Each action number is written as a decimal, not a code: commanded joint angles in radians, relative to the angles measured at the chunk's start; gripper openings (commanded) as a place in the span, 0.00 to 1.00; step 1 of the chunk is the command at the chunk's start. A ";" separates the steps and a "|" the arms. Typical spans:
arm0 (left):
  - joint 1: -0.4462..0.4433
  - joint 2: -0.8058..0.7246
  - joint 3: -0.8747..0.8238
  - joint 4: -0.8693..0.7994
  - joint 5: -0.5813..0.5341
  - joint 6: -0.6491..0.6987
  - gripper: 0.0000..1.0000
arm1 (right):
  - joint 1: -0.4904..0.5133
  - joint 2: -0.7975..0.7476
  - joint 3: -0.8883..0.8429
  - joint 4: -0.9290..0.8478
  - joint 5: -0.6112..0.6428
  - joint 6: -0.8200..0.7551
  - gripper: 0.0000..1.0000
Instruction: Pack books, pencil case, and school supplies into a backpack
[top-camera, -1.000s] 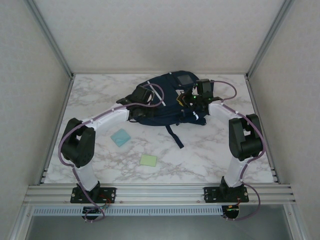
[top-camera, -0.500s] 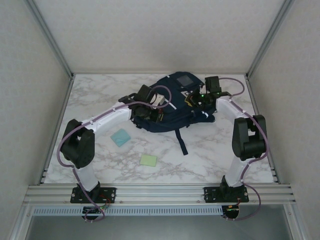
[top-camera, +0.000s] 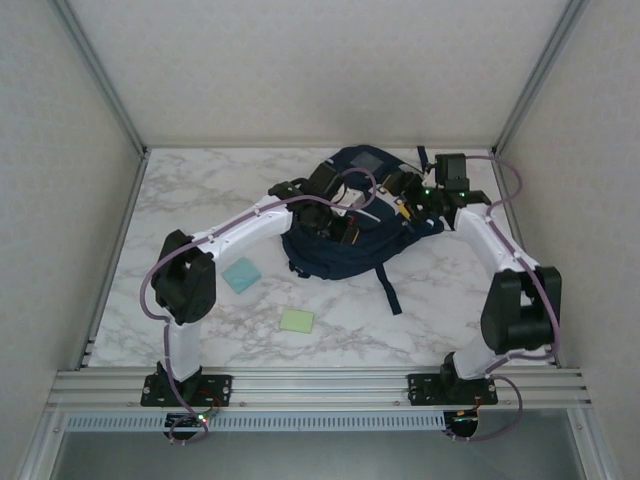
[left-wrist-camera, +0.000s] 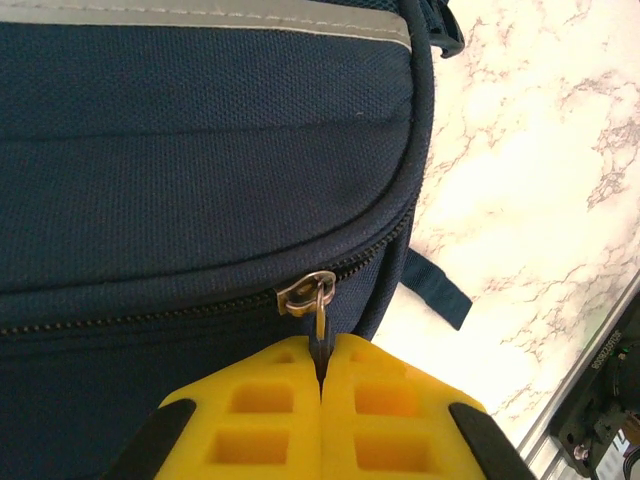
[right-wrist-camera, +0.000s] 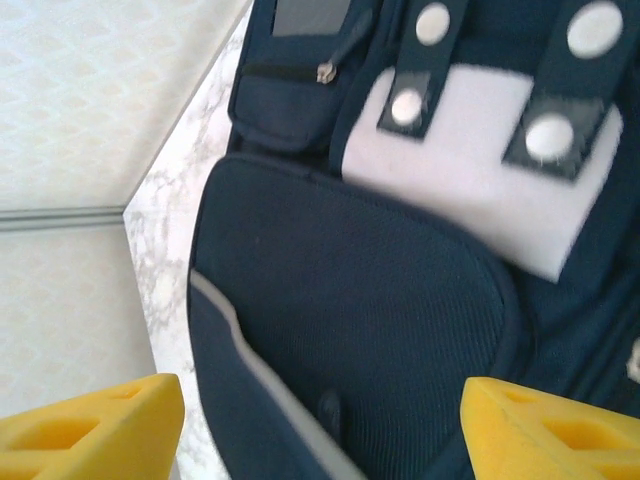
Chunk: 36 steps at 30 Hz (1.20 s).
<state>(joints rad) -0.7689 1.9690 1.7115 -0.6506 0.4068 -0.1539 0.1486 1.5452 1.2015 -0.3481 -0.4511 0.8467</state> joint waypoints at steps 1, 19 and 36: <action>-0.019 0.014 0.046 0.022 0.039 -0.009 0.00 | 0.007 -0.079 -0.107 -0.012 -0.048 0.058 0.70; -0.041 -0.050 -0.032 0.027 -0.059 0.001 0.00 | 0.135 -0.005 -0.226 0.241 -0.041 0.165 0.00; 0.288 -0.145 -0.223 0.054 -0.270 -0.054 0.00 | 0.079 -0.034 -0.142 -0.022 0.086 -0.146 0.00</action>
<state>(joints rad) -0.4957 1.8763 1.5143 -0.5808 0.2226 -0.1604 0.2661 1.4887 0.9970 -0.2852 -0.4866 0.8227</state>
